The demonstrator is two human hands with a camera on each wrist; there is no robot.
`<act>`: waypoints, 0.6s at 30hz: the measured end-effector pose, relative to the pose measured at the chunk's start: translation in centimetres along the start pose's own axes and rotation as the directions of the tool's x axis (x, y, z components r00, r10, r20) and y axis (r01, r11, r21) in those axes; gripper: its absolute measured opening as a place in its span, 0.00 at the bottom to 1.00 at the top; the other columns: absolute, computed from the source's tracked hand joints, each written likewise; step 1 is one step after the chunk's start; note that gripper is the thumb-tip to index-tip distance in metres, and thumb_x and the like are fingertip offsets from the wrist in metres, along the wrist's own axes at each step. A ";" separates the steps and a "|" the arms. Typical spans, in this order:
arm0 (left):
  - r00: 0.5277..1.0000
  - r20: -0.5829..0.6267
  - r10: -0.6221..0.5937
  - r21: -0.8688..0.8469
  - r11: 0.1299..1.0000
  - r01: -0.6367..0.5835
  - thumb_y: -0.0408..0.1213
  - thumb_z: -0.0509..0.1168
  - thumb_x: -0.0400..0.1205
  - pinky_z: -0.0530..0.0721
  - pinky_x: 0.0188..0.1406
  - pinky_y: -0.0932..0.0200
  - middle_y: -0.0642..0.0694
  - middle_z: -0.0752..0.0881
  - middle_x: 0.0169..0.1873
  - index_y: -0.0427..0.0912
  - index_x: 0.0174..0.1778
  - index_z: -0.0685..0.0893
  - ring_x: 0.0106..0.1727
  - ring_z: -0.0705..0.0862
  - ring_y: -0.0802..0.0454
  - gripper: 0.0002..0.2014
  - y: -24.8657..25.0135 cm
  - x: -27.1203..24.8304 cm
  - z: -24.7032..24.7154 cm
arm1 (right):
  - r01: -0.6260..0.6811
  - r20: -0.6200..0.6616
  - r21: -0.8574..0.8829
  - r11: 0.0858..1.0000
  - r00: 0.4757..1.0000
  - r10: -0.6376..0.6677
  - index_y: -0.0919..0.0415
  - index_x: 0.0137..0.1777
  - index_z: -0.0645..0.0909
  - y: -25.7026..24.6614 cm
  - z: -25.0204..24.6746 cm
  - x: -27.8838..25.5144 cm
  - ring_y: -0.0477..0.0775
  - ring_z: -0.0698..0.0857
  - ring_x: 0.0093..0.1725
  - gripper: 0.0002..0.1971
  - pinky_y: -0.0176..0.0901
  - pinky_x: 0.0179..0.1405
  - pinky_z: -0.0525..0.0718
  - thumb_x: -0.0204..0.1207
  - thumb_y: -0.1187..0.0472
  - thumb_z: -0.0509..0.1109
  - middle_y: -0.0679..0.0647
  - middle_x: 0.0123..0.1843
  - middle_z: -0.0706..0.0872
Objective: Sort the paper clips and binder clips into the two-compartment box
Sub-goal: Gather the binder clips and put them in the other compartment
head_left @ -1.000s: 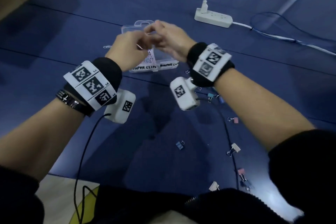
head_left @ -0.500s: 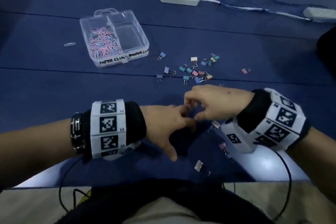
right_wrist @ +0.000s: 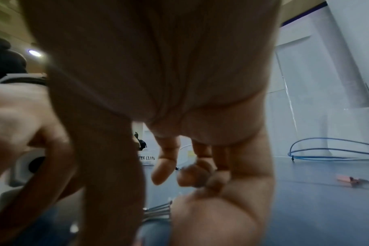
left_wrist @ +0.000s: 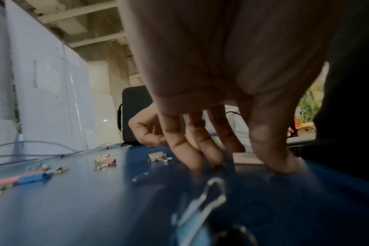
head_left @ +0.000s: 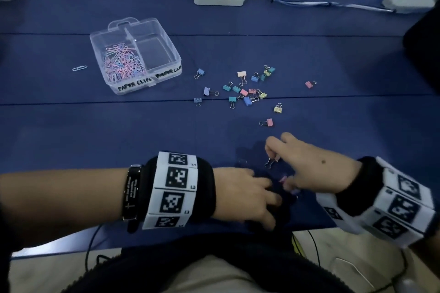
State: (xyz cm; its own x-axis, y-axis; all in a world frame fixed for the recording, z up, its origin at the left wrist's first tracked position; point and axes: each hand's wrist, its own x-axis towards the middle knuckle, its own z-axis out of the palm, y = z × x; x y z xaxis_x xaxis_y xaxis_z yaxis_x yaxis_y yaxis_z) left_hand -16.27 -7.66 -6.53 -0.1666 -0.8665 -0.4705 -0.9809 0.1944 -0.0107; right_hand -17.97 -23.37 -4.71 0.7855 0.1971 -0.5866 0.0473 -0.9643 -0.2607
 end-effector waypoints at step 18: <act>0.879 0.205 -0.430 -0.610 0.646 0.458 0.42 0.69 0.76 0.79 0.57 0.52 0.49 0.66 0.61 0.51 0.65 0.74 0.57 0.76 0.48 0.21 -1.8 -5.2 2.4 | 0.087 0.092 -0.072 0.994 0.993 -0.080 0.50 0.45 0.59 -1.2 1.3 -0.2 0.58 0.75 0.48 0.23 0.47 0.46 0.73 0.66 0.64 0.74 0.50 0.47 0.69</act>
State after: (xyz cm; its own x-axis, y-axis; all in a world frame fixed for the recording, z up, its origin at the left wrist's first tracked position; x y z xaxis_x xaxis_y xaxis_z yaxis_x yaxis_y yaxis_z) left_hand -13.45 -2.45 -6.17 0.2961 -0.7511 -0.5900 -0.7717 -0.5522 0.3157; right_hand -19.00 -22.07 -5.30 0.7194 0.2888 -0.6317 0.1596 -0.9538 -0.2544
